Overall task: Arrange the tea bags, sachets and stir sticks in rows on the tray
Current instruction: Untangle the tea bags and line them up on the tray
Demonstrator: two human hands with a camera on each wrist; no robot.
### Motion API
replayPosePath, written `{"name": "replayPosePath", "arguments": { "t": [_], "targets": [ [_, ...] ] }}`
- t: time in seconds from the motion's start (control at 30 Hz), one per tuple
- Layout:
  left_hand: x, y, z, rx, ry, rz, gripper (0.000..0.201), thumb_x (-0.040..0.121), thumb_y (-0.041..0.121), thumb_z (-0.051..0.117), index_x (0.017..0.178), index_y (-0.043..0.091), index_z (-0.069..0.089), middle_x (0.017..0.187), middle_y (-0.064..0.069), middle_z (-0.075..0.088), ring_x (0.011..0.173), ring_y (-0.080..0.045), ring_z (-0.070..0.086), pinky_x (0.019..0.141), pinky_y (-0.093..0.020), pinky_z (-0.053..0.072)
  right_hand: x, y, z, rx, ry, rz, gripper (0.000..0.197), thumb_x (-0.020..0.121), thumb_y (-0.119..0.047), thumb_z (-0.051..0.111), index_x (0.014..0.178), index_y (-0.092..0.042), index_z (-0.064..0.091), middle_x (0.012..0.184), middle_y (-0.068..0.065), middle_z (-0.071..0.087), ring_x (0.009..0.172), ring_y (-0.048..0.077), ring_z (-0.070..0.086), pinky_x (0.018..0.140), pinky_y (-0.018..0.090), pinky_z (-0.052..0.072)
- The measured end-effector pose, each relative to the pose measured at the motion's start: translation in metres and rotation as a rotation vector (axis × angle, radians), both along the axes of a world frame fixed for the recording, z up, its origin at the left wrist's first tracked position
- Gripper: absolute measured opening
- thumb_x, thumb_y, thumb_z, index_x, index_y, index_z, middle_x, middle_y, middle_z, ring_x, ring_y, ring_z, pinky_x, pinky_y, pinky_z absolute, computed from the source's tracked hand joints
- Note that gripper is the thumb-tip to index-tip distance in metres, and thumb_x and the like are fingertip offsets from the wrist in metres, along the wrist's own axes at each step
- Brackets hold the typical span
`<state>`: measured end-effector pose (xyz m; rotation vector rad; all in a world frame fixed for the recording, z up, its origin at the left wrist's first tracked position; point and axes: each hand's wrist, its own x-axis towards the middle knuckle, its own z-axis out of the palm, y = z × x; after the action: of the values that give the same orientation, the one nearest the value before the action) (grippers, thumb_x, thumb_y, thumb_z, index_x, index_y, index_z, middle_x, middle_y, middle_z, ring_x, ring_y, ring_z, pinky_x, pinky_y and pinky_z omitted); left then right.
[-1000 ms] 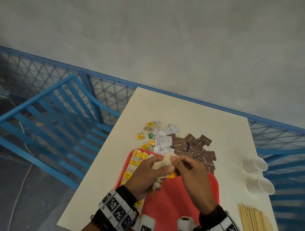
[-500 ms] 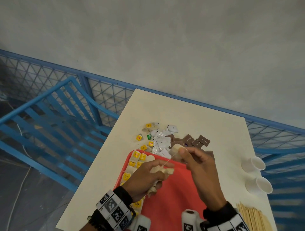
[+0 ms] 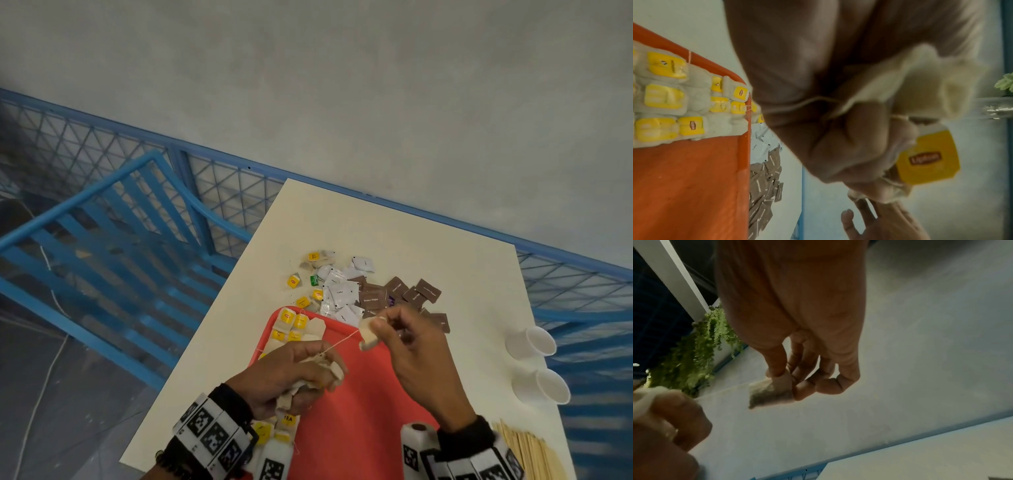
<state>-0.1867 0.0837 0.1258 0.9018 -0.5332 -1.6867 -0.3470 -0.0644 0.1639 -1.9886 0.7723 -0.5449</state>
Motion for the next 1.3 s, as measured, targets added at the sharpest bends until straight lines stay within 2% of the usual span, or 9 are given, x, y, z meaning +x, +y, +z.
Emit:
{"name": "replayPosePath", "arguments": {
  "t": [0.2,0.43,0.57,0.73,0.83,0.93,1.03,1.2,1.3],
  "targets": [
    [-0.008,0.000,-0.015,-0.060,0.215,-0.064,0.035,0.088,0.044,0.071,0.101,0.012,0.069,0.076,-0.001,0.057,0.044,0.000,0.043,0.036,-0.013,0.026,0.003,0.006,0.029,0.054,-0.182,0.044,0.011,0.096,-0.026,0.057,0.090,-0.017,0.061,0.070,0.001,0.073,0.077,0.027,0.071,0.077,0.060,0.050],
    [-0.018,-0.009,-0.025,-0.007,0.392,-0.058,0.059,0.079,0.069,0.064,0.080,0.010,0.058,0.075,-0.008,0.030,0.041,-0.003,0.031,0.034,-0.012,0.019,0.011,0.011,0.045,0.131,-0.316,0.063,0.016,0.096,-0.027,0.060,0.087,-0.014,0.062,0.065,0.010,0.068,0.066,0.032,0.067,0.069,0.053,0.052],
    [-0.017,-0.012,-0.030,0.136,0.224,0.009,0.045,0.072,0.051,0.084,0.077,0.013,0.060,0.082,-0.006,0.050,0.037,-0.002,0.032,0.032,-0.012,0.018,0.005,0.012,0.055,0.131,-0.343,0.111,0.017,0.090,-0.037,0.063,0.086,-0.021,0.064,0.072,0.016,0.066,0.069,0.041,0.063,0.066,0.050,0.051],
    [0.000,-0.012,-0.019,0.247,-0.052,0.237,0.043,0.078,0.036,0.079,0.096,0.003,0.058,0.065,-0.007,0.048,0.031,-0.005,0.029,0.031,-0.012,0.024,-0.007,0.000,0.060,-0.017,-0.164,0.129,0.007,0.089,-0.024,0.066,0.087,-0.030,0.069,0.083,-0.001,0.070,0.071,0.025,0.062,0.066,0.042,0.051],
    [0.009,-0.015,0.010,0.138,-0.288,0.365,0.047,0.082,0.034,0.073,0.120,0.009,0.064,0.056,-0.003,0.043,0.032,-0.008,0.027,0.035,-0.015,0.023,-0.011,-0.002,0.057,-0.100,-0.111,0.120,0.006,0.086,-0.029,0.065,0.087,-0.029,0.071,0.079,-0.010,0.069,0.062,0.008,0.056,0.059,0.021,0.045],
    [0.002,-0.025,0.051,-0.064,-0.609,0.362,0.035,0.084,0.022,0.075,0.118,0.023,0.070,0.054,0.012,0.054,0.041,-0.001,0.046,0.044,-0.014,0.038,-0.009,0.000,0.051,-0.169,-0.079,0.090,0.004,0.086,-0.023,0.070,0.086,-0.026,0.072,0.078,-0.017,0.068,0.062,0.003,0.052,0.060,0.009,0.036],
    [-0.007,-0.035,0.071,-0.181,-0.859,0.343,0.028,0.082,0.020,0.081,0.108,0.026,0.073,0.082,0.027,0.070,0.079,0.010,0.064,0.076,-0.014,0.047,-0.003,0.004,0.048,-0.163,-0.108,0.060,0.008,0.088,-0.020,0.069,0.089,-0.028,0.072,0.082,-0.012,0.070,0.066,0.005,0.056,0.062,0.013,0.040],
    [-0.003,-0.038,0.086,-0.244,-0.941,0.415,0.007,0.088,0.022,0.073,0.086,0.015,0.075,0.067,0.021,0.066,0.062,0.008,0.057,0.066,-0.012,0.041,0.000,0.009,0.050,-0.045,-0.225,0.013,0.012,0.088,-0.024,0.070,0.100,-0.025,0.070,0.093,-0.007,0.072,0.080,0.016,0.067,0.069,0.037,0.054],
    [-0.001,-0.036,0.098,-0.288,-0.888,0.425,0.010,0.088,0.015,0.071,0.082,0.007,0.073,0.057,0.021,0.063,0.053,0.010,0.055,0.057,-0.004,0.039,0.001,0.005,0.040,0.078,-0.168,0.072,0.041,0.085,-0.028,0.073,0.123,-0.030,0.060,0.111,-0.012,0.066,0.096,0.011,0.063,0.079,0.031,0.055]
  ]
}}
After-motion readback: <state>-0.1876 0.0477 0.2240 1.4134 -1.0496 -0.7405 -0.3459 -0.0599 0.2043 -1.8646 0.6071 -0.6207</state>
